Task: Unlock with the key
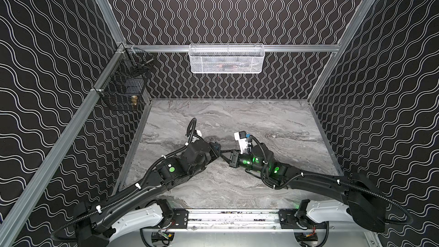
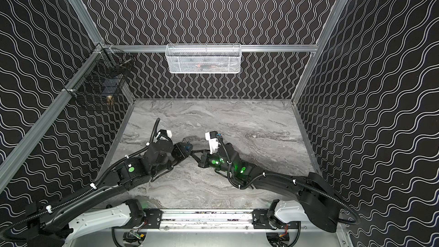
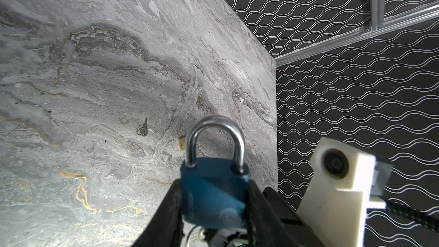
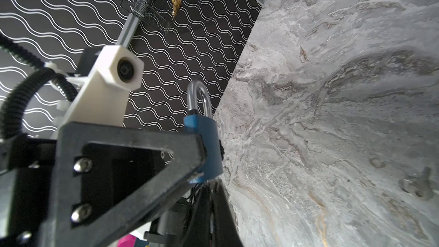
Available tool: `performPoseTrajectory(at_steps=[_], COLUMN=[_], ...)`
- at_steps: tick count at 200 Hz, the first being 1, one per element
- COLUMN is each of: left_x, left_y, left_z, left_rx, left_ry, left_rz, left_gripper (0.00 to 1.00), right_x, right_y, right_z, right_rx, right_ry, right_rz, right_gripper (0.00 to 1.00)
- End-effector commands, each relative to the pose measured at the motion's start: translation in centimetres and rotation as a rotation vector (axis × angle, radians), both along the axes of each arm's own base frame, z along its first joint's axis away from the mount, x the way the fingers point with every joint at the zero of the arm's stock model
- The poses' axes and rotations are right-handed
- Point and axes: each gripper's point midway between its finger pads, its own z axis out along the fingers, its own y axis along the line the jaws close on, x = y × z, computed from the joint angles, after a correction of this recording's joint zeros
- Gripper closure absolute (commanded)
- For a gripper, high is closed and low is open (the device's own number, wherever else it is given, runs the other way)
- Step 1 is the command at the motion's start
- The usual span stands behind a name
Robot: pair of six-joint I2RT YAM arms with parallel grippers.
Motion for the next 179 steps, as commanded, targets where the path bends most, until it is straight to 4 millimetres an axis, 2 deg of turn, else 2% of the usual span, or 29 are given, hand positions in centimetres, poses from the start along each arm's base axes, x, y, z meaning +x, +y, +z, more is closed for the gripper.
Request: performPoseTrajectory(at_steps=[1, 44, 96, 179], left_x=[0.3, 0.1, -0.3, -1.0], left_y=[-2.4, -3.0, -3.4, -5.0], left_z=[4.0, 4.1, 4.4, 5.8], left_rx=[-0.199, -0.225, -0.285, -0.403], left_ry=[-0.069, -0.06, -0.045, -0.025], left_rz=[-0.049, -0.066, -0.082, -0.142], left_gripper=[1.0, 1.0, 1.0, 1.0], right_x=[-1.0, -1.4, -1.3, -1.6], right_y=[0.9, 1.5, 0.7, 0.3], right_z=[1.5, 2.6, 4.6, 5.9], right_rx=[0.083, 0.14, 0.219, 0.297], right_ry=[0.044, 0.064, 0.065, 0.079], right_rz=[0.065, 0.1, 0.085, 0.096], right_gripper=[1.0, 1.0, 1.0, 1.0])
